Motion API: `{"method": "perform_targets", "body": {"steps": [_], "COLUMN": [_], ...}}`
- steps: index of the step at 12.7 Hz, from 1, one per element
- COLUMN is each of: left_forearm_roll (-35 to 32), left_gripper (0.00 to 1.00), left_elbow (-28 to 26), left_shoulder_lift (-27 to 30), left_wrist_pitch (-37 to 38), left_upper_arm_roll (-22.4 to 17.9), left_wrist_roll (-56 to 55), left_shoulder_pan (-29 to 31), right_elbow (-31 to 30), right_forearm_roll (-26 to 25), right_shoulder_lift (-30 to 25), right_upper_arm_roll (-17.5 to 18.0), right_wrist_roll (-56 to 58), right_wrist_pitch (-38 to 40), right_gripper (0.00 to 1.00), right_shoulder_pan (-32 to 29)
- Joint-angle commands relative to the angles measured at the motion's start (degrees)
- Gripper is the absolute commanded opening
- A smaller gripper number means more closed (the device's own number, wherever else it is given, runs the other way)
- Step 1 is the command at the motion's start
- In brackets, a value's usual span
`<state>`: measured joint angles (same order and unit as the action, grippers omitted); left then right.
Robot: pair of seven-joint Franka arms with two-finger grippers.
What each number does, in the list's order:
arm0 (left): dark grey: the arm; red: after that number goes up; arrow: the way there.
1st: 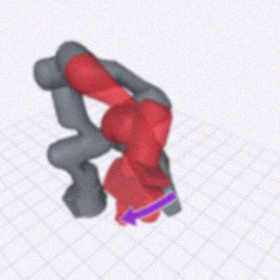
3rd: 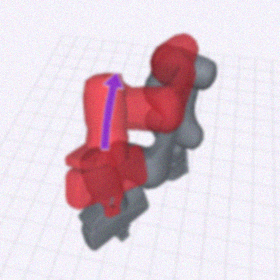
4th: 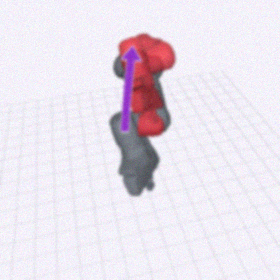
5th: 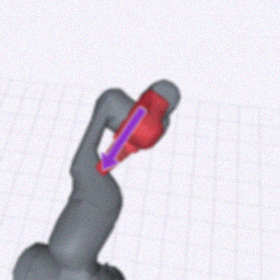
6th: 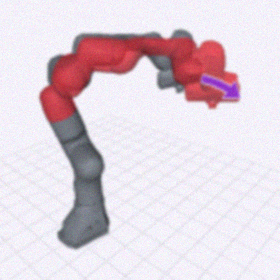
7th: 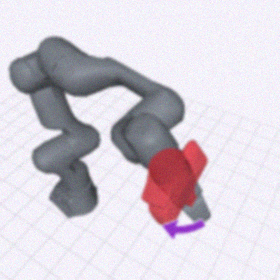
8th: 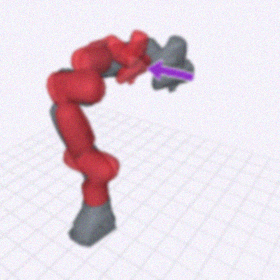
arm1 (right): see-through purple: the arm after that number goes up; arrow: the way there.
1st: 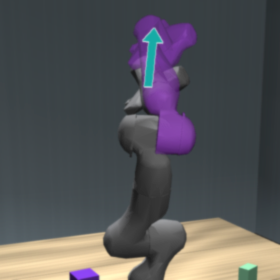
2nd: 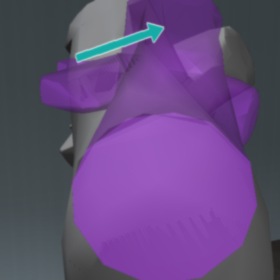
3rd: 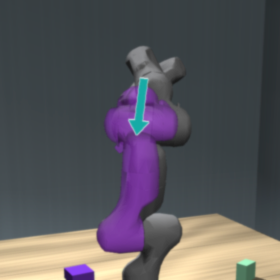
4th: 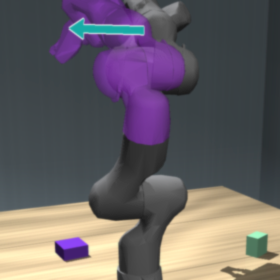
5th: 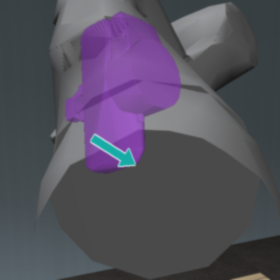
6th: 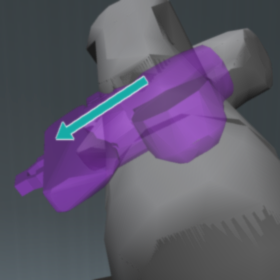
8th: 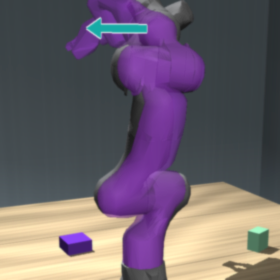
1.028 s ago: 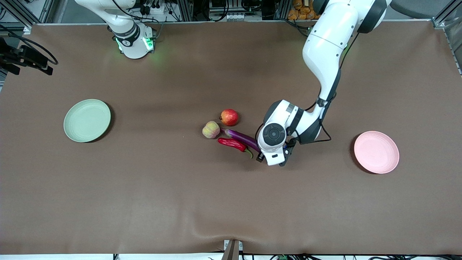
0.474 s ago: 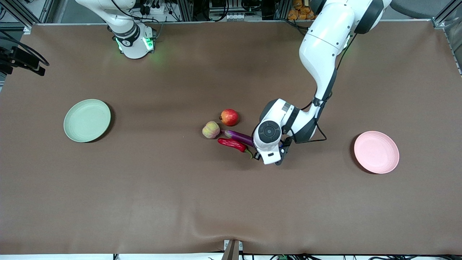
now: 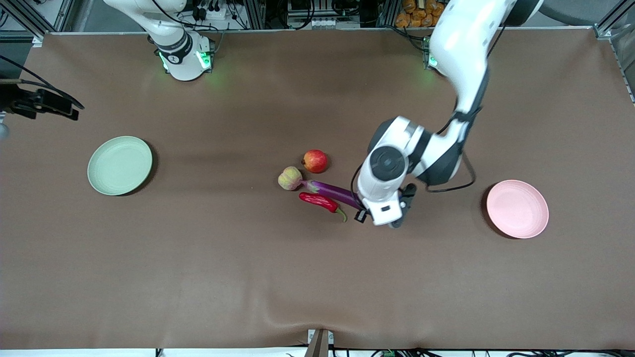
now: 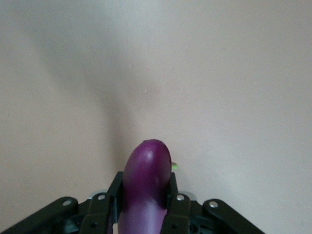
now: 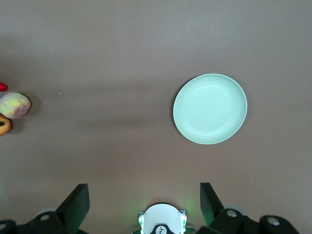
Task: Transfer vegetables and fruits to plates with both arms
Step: 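Lift the eggplant with the left gripper while the right gripper reaches the peach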
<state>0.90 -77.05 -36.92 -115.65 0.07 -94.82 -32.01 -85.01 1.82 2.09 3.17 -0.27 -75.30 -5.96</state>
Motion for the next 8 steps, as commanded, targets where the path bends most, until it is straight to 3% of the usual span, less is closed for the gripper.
{"method": "perform_targets", "body": {"steps": [1, 4, 8], "left_forearm_roll": [-0.99, -0.82, -0.55], "left_gripper": [0.00, 0.00, 0.00], "left_elbow": [-2.05, 0.23, 0.24], "left_shoulder_lift": [7.90, 8.54, 4.24], "left_wrist_pitch": [1.74, -0.70, -12.81], "left_upper_arm_roll": [0.28, 0.55, 0.55], "left_wrist_roll": [-1.51, 0.41, 15.66], "left_shoulder_pan": [3.16, 10.62, 17.40], "right_elbow": [0.46, 0.72, 0.55], "right_forearm_roll": [1.42, 10.72, 11.45], "right_shoulder_lift": [-0.07, 4.14, 12.04], "right_upper_arm_roll": [0.35, 0.26, 0.35], "right_wrist_roll": [-0.78, -9.54, -20.79], "right_wrist_pitch": [1.13, -0.36, -8.16], "right_gripper": [1.00, 1.00, 1.00], "right_shoulder_pan": [2.08, 3.41, 11.83]}}
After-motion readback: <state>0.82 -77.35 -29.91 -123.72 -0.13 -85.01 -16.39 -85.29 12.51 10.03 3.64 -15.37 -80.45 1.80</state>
